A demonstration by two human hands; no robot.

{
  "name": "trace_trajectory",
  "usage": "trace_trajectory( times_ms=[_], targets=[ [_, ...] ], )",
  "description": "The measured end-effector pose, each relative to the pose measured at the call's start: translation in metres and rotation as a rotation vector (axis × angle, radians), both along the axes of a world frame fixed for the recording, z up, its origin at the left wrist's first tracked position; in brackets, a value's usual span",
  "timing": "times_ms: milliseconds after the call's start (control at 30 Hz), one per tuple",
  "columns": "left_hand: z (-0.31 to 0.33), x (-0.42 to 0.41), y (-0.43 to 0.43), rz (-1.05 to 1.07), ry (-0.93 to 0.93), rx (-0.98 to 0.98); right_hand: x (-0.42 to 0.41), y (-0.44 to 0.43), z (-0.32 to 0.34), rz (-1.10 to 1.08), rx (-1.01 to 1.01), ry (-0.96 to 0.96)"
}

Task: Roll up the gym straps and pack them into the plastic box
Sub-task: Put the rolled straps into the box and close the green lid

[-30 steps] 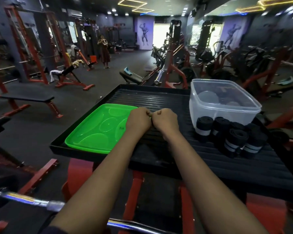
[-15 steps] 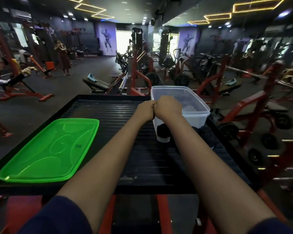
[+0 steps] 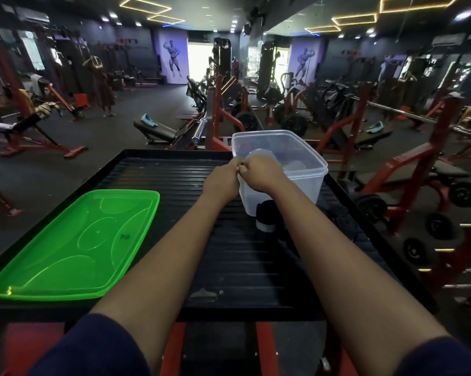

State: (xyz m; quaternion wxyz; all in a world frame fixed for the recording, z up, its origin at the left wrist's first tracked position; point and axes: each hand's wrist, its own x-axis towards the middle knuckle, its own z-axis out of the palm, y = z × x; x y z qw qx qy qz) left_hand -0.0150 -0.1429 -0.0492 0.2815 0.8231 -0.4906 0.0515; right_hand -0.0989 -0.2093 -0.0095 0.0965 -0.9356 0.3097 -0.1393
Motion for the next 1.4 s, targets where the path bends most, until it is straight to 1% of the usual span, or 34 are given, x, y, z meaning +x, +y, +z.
trace_trajectory(
  times_ms=[100, 167, 267, 367, 433, 567, 667, 733, 767, 867, 900, 933, 1000, 1033, 1067, 1133, 1200, 1300, 1400],
  targets=[
    [0.001, 0.01, 0.006, -0.005, 0.07, -0.045, 0.011, 0.001, 0.001, 0.075, 0.024, 0.012],
    [-0.002, 0.016, 0.011, -0.007, 0.07, -0.094, 0.017, 0.004, 0.002, 0.106, 0.037, 0.002],
    [-0.006, 0.023, 0.02, 0.053, 0.057, -0.149, 0.028, 0.012, 0.002, 0.141, 0.028, -0.053],
    [-0.005, 0.031, 0.031, 0.116, 0.063, -0.151, 0.04, 0.021, -0.004, 0.192, 0.012, -0.102],
    [-0.004, 0.037, 0.04, 0.123, 0.102, -0.152, 0.048, 0.029, -0.008, 0.202, 0.001, -0.121],
    [-0.006, 0.046, 0.062, 0.112, 0.223, -0.243, 0.058, 0.049, -0.011, 0.219, 0.021, -0.134],
    [-0.009, 0.053, 0.076, 0.13, 0.33, -0.364, 0.063, 0.068, -0.01, 0.232, 0.031, -0.125],
    [-0.007, 0.055, 0.084, 0.197, 0.428, -0.475, 0.066, 0.083, -0.008, 0.259, 0.067, -0.158],
    [-0.007, 0.055, 0.088, 0.242, 0.498, -0.541, 0.068, 0.09, -0.006, 0.297, 0.102, -0.209],
    [-0.009, 0.059, 0.093, 0.322, 0.752, -0.696, 0.065, 0.101, 0.006, 0.39, 0.319, -0.351],
    [-0.014, 0.065, 0.095, 0.335, 0.796, -0.712, 0.063, 0.1, 0.011, 0.38, 0.316, -0.337],
    [-0.017, 0.07, 0.095, 0.344, 0.811, -0.702, 0.061, 0.096, 0.015, 0.35, 0.242, -0.265],
    [-0.015, 0.069, 0.1, 0.343, 0.779, -0.692, 0.052, 0.086, 0.021, 0.27, 0.053, -0.002],
    [-0.007, 0.061, 0.105, 0.349, 0.749, -0.691, 0.045, 0.083, 0.023, 0.244, 0.031, 0.119],
    [-0.001, 0.054, 0.11, 0.364, 0.723, -0.689, 0.037, 0.08, 0.025, 0.241, 0.073, 0.193],
    [0.007, 0.046, 0.117, 0.409, 0.696, -0.682, 0.026, 0.077, 0.027, 0.279, 0.215, 0.213],
    [0.01, 0.042, 0.122, 0.452, 0.678, -0.663, 0.017, 0.078, 0.025, 0.323, 0.295, 0.179],
    [0.015, 0.03, 0.13, 0.482, 0.635, -0.629, 0.005, 0.083, 0.027, 0.371, 0.364, 0.175],
    [0.02, 0.016, 0.137, 0.444, 0.564, -0.562, -0.005, 0.088, 0.027, 0.421, 0.387, 0.179]
  ],
)
